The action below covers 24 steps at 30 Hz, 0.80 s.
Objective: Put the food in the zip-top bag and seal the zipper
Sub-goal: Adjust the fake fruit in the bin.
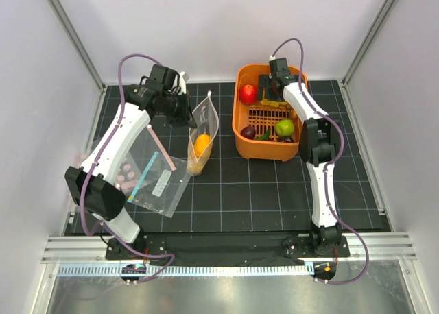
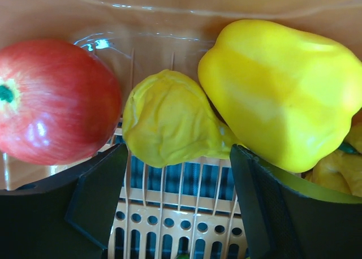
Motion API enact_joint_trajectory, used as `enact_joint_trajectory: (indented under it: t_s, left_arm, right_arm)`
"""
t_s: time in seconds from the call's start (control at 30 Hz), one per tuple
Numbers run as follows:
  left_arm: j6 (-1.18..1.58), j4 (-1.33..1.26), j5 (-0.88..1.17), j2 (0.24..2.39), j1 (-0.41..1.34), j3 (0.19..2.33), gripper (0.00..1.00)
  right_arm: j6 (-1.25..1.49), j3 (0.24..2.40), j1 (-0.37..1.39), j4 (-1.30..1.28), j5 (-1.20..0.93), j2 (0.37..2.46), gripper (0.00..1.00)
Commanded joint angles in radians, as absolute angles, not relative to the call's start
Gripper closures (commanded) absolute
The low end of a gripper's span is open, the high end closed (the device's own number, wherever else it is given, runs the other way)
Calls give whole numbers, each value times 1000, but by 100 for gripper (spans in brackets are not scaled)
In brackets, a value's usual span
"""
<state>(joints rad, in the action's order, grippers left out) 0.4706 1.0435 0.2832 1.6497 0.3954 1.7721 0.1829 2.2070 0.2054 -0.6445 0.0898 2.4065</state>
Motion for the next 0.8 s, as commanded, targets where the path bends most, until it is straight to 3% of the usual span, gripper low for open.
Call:
enact_joint_trajectory:
  t_s: [0.0,0.13,0.2,0.33,0.43,0.6,0.77]
  left_arm:
    - [468,1022,275,1621,399,1795,100]
    - [468,1032,275,1624,399,1804,100]
    - [468,1034,273,1626,399,1806,100]
    - [469,1042,275,1632,399,1813,100]
    - [469,1048,268,1631,399,1822,100]
    - [468,1058,262,1628,399,1822,100]
    - [466,1065,250,1626,399,1824,100]
  right_arm:
    - [147,2258,209,-632,116,2437,21]
    - [155,2264,207,-635,166,2448,33]
    - [156,2263,207,-629,179,2451,34]
    - [159,2269,207,-621,210,2454,13]
    - [164,2289,206,-617,232,2471,11]
    - [173,2324,207,-600,248,2523,16]
    - [161,2304,207,-577,273,2513,28]
